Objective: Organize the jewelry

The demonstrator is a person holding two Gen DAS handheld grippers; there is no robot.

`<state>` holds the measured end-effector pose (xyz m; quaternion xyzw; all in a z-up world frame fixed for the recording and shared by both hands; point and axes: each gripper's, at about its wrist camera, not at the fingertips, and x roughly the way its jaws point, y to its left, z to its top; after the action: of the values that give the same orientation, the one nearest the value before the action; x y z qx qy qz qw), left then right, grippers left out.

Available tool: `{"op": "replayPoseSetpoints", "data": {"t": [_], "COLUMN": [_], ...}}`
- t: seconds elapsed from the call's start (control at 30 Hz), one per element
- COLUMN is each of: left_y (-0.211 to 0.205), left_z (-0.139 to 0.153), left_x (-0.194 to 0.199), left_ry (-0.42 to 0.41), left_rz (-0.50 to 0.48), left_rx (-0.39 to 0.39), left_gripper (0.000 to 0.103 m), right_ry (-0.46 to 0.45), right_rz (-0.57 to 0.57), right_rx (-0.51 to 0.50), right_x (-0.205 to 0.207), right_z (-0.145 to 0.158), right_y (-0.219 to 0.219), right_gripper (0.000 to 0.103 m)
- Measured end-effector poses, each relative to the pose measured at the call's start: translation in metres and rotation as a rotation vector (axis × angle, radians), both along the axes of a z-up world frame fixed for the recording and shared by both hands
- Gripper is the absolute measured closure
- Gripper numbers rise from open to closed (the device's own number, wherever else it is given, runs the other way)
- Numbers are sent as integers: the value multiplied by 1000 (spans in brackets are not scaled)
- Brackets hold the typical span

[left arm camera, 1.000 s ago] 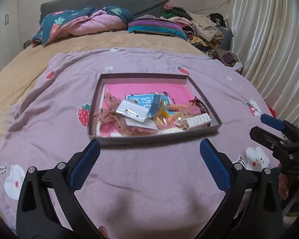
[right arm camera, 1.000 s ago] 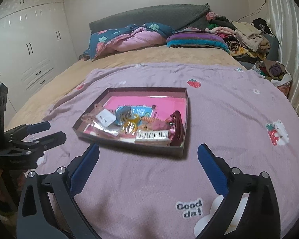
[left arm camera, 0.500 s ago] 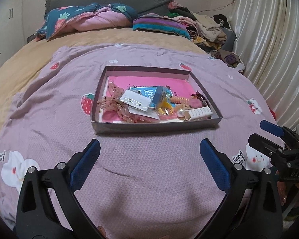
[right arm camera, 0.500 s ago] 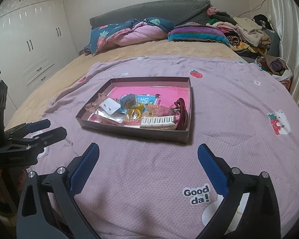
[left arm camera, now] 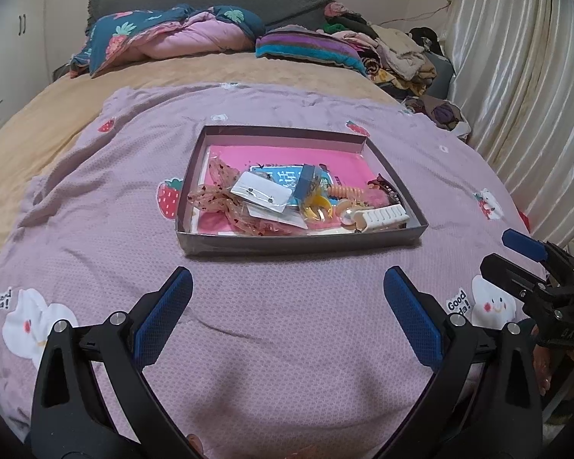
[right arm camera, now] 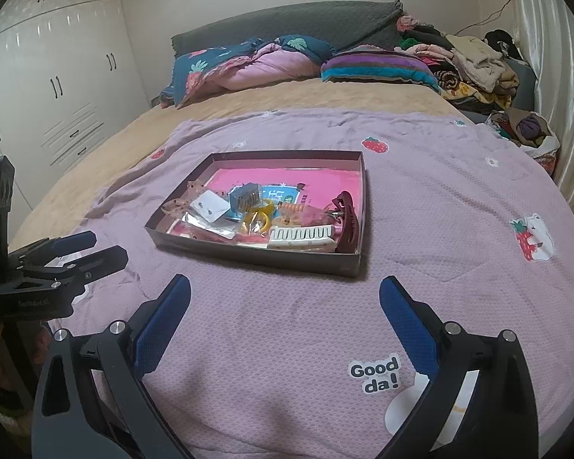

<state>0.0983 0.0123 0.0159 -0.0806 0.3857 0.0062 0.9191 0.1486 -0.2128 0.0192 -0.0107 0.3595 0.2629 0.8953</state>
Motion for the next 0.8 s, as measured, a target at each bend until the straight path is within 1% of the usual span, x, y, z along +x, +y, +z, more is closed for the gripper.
{"op": "replayPoseSetpoints", "data": {"t": [0.8], "left_y": [0], "left_z": [0], "left_x": [2], "left_ry": [10], "left_rz": [6], "left_rx": [6], "left_gripper": [10], "right_ry": [0], "right_rz": [-2], "right_rx": [5], "right_x": [0], "right_z": [3], "right_y": [-3], "right_gripper": [5]}}
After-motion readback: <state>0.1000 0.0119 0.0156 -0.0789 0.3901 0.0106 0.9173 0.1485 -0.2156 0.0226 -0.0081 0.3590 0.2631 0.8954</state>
